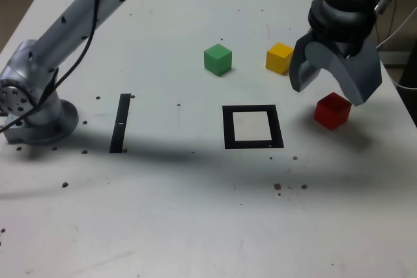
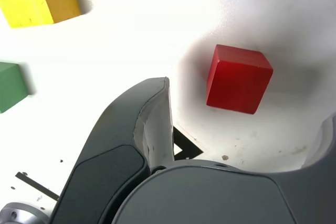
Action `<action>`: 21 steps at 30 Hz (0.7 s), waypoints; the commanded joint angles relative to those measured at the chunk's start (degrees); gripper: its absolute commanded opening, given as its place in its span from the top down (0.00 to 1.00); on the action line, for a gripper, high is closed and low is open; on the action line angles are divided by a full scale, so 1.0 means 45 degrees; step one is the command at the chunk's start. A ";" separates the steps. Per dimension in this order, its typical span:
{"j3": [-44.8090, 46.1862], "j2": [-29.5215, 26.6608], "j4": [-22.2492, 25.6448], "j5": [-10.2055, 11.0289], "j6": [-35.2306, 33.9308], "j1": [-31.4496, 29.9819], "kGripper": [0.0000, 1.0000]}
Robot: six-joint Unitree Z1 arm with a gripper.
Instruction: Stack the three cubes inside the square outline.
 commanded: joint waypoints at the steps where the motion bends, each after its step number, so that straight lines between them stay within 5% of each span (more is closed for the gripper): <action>1: -0.0191 0.0252 0.0029 0.0049 0.0028 -0.0013 0.01; 21: -0.0722 0.1267 -0.0089 0.0178 0.0102 -0.0018 0.03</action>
